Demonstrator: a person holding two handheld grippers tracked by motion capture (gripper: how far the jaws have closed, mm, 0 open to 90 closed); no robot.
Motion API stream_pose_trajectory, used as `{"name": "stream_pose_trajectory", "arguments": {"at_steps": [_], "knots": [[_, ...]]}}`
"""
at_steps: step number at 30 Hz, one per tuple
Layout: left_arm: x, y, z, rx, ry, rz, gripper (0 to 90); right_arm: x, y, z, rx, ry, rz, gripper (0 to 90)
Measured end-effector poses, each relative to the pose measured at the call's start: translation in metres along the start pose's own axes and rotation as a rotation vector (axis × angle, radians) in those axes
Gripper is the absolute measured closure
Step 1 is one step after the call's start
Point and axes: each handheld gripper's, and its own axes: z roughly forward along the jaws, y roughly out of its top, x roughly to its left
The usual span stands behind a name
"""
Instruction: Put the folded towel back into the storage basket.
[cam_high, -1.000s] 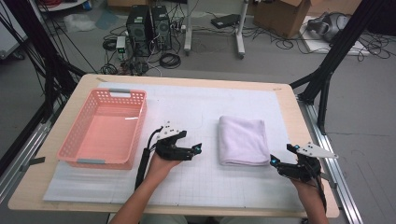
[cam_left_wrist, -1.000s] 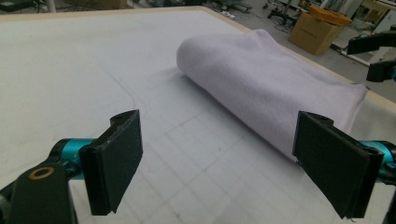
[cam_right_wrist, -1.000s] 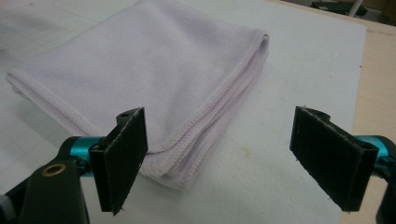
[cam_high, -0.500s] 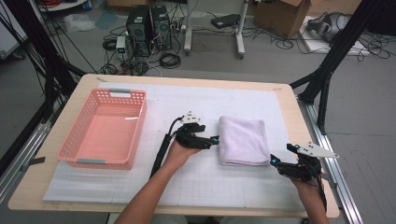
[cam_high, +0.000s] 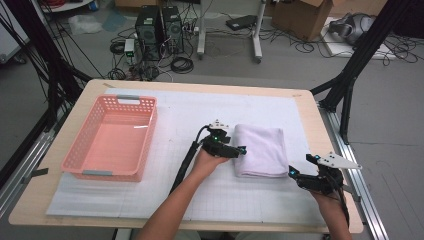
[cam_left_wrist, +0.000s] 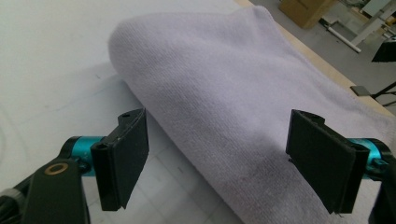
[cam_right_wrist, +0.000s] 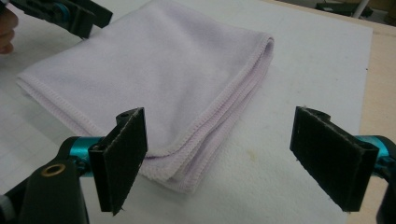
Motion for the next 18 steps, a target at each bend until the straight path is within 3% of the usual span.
{"name": "stream_pose_trajectory", "arguments": {"at_steps": [11, 15, 18], "knots": [[0.0, -0.005, 0.02, 0.058, 0.015, -0.033, 18.2, -0.001, -0.001, 0.001, 0.004, 0.004, 0.005, 17.7], [-0.001, -0.004, 0.02, 0.066, 0.015, -0.019, 18.9, -0.002, -0.001, 0.002, 0.008, 0.005, 0.008, 17.7], [-0.003, -0.005, 0.021, 0.074, 0.027, 0.008, 26.1, -0.001, -0.001, 0.002, 0.012, 0.005, 0.012, 17.7]]}}
